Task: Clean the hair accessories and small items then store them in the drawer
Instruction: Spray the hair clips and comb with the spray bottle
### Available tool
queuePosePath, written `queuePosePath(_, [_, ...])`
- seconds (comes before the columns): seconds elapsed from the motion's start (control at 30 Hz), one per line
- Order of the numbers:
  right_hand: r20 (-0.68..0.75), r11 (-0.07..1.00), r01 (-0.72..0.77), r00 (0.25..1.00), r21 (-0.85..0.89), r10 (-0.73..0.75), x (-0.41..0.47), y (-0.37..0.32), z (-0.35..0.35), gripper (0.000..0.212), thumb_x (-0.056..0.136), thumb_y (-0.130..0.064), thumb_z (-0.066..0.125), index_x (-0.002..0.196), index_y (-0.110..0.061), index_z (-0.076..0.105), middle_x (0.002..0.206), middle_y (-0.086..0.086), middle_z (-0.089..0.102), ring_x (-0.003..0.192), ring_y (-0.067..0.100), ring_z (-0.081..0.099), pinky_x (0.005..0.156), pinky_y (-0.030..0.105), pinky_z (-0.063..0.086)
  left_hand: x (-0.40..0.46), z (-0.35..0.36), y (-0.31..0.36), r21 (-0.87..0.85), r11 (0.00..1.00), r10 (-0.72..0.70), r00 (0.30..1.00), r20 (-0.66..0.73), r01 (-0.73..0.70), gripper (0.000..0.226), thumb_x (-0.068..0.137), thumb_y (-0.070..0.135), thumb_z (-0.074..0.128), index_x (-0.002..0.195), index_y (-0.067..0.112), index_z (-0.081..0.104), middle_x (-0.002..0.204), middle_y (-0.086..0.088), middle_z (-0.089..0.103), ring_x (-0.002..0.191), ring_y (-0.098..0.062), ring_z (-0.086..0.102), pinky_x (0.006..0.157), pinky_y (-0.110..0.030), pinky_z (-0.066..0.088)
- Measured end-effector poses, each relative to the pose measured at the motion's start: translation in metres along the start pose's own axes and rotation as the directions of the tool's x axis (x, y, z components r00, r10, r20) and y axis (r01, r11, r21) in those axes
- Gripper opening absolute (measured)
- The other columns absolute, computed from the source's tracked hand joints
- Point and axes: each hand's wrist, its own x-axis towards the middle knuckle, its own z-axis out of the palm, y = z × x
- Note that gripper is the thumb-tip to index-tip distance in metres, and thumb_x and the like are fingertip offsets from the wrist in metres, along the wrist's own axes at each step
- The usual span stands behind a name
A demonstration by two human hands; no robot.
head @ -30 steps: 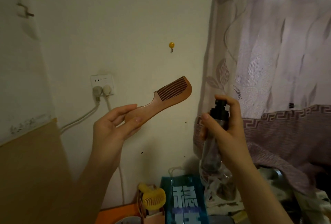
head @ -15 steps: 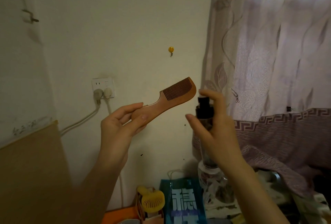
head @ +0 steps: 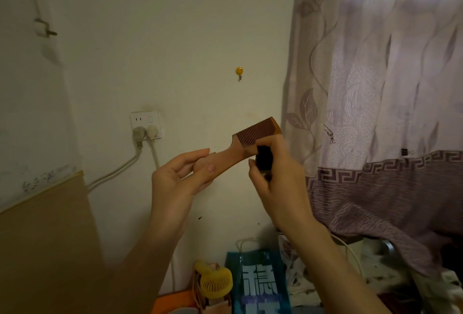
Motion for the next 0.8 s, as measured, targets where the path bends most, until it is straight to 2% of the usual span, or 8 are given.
queuePosePath(0.1, [-0.006,1.000,-0.017,1.000,0.011,0.017,-0.002,0.005,-0.004,0.028,0.091,-0.015,0.060,0.110,-0.026,0.043,0.082,-0.009,0.053,0.066,0.007,0.054,0.056,0.024,0.048,0.001,-0.001,-0.001,0.000,1.000,-0.008,1.000,-0.001,0.008,0.026,0.080,0.001,0.067,0.099,0.019,0.070,0.099,-0.006,0.073,0.094,-0.019,0.070,0.071,-0.022,0.056])
queuePosePath(0.2, [0.015,0.996,-0.019,1.000,0.091,0.018,-0.004,0.008,-0.012,0.033,0.090,-0.013,0.061,0.116,-0.025,0.046,0.086,-0.015,0.052,0.072,0.009,0.056,0.060,0.017,0.047,0.002,-0.002,-0.001,-0.010,1.000,-0.014,1.000,-0.006,0.013,0.026,0.079,0.000,0.067,0.099,0.018,0.069,0.100,-0.007,0.073,0.094,-0.019,0.070,0.071,-0.022,0.056])
queuePosePath(0.3, [-0.007,0.991,-0.046,0.999,0.126,0.047,-0.005,0.013,-0.022,0.041,0.088,-0.008,0.063,0.113,-0.034,0.043,0.084,-0.017,0.051,0.072,0.003,0.057,0.060,0.007,0.043,0.002,-0.003,-0.002,-0.024,1.000,-0.019,1.000,-0.008,0.019,0.026,0.079,-0.001,0.067,0.098,0.017,0.070,0.099,-0.008,0.073,0.094,-0.020,0.070,0.070,-0.022,0.056])
queuePosePath(0.4, [-0.053,0.987,-0.109,0.992,0.117,0.116,-0.003,0.022,-0.030,0.047,0.087,-0.009,0.065,0.106,-0.043,0.039,0.084,-0.014,0.054,0.070,0.008,0.058,0.058,0.010,0.045,0.001,-0.003,-0.003,-0.032,0.999,-0.023,1.000,-0.005,0.023,0.027,0.079,-0.003,0.066,0.098,0.016,0.069,0.099,-0.007,0.073,0.093,-0.019,0.070,0.069,-0.021,0.056])
queuePosePath(0.57, [-0.086,0.982,-0.153,0.983,0.109,0.162,0.002,0.032,-0.039,0.041,0.087,-0.007,0.065,0.111,-0.030,0.041,0.086,0.003,0.059,0.070,0.011,0.060,0.057,0.010,0.045,-0.002,-0.003,-0.005,-0.062,0.997,-0.038,0.999,0.000,0.038,0.027,0.077,-0.004,0.066,0.095,0.016,0.069,0.092,-0.003,0.074,0.091,-0.017,0.070,0.068,-0.019,0.056])
queuePosePath(0.7, [-0.055,0.982,-0.158,0.985,0.103,0.164,0.003,0.031,-0.041,0.033,0.088,-0.006,0.062,0.106,-0.024,0.041,0.084,0.005,0.059,0.066,0.008,0.057,0.054,0.007,0.042,-0.003,-0.003,-0.006,-0.067,0.997,-0.044,0.999,0.012,0.045,0.027,0.076,-0.003,0.066,0.095,0.016,0.069,0.091,0.000,0.075,0.091,-0.016,0.070,0.068,-0.019,0.056])
queuePosePath(0.8, [-0.062,0.979,-0.177,0.981,0.103,0.184,0.003,0.031,-0.041,0.029,0.089,-0.007,0.060,0.104,-0.023,0.041,0.083,0.008,0.059,0.064,0.013,0.058,0.052,0.013,0.044,-0.002,-0.004,-0.007,-0.070,0.996,-0.050,0.999,0.006,0.050,0.027,0.076,-0.003,0.067,0.095,0.017,0.070,0.092,-0.001,0.075,0.091,-0.017,0.070,0.068,-0.019,0.056])
